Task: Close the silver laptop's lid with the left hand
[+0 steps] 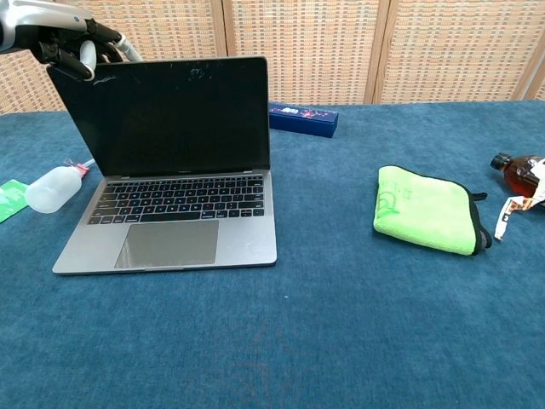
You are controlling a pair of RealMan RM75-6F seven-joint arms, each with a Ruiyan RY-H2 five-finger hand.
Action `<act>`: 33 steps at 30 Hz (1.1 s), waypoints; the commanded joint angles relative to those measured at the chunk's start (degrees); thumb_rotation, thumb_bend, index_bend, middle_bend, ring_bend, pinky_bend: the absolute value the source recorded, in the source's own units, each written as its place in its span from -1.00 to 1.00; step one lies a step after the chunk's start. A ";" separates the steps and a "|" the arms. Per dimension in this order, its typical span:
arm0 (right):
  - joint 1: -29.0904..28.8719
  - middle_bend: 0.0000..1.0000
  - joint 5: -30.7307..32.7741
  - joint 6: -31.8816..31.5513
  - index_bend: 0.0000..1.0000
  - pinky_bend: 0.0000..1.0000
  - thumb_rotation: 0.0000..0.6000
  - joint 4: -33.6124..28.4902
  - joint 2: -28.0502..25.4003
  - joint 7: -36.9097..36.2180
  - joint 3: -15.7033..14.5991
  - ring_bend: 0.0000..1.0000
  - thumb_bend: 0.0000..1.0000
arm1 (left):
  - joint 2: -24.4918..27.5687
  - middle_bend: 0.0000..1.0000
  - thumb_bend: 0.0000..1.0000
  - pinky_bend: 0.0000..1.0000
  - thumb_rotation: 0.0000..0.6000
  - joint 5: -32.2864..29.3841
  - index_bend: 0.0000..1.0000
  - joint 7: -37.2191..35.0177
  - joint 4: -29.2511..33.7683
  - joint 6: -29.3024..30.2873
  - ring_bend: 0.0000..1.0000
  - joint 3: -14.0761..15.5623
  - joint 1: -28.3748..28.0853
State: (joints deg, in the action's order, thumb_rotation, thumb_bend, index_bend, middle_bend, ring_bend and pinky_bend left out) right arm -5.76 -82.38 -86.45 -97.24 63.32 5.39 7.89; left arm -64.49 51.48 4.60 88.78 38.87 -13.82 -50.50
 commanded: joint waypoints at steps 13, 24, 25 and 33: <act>0.09 -1.00 -0.44 -0.21 -0.95 -1.00 1.00 -0.76 -0.53 -0.33 -0.14 -1.00 -1.00 | 4.28 -0.32 1.00 -0.48 1.00 4.49 -0.46 1.50 7.40 0.96 -0.41 3.60 1.88; 0.34 -1.00 -0.82 -0.60 -0.95 -1.00 1.00 -1.05 -0.80 -0.78 -0.31 -1.00 -1.00 | 3.45 -0.32 1.00 -0.48 1.00 9.22 -0.46 3.14 11.27 3.80 -0.41 6.95 4.20; 0.35 -1.00 -0.82 -0.60 -0.95 -1.00 1.00 -1.05 -0.82 -0.83 -0.31 -1.00 -1.00 | 3.32 -0.32 1.00 -0.48 1.00 9.57 -0.46 3.17 11.42 3.84 -0.42 7.22 4.34; 0.35 -1.00 -0.86 -0.54 -0.95 -1.00 1.00 -1.27 -1.13 -1.31 -0.27 -1.00 -1.00 | 0.37 -0.32 1.00 -0.48 1.00 12.29 -0.46 3.28 11.06 4.53 -0.42 9.34 5.59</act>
State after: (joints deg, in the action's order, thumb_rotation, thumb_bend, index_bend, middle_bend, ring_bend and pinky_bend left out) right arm -5.41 -83.24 -86.99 -98.51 62.19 4.07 7.61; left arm -63.90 63.63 7.87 99.97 43.37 -4.63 -45.00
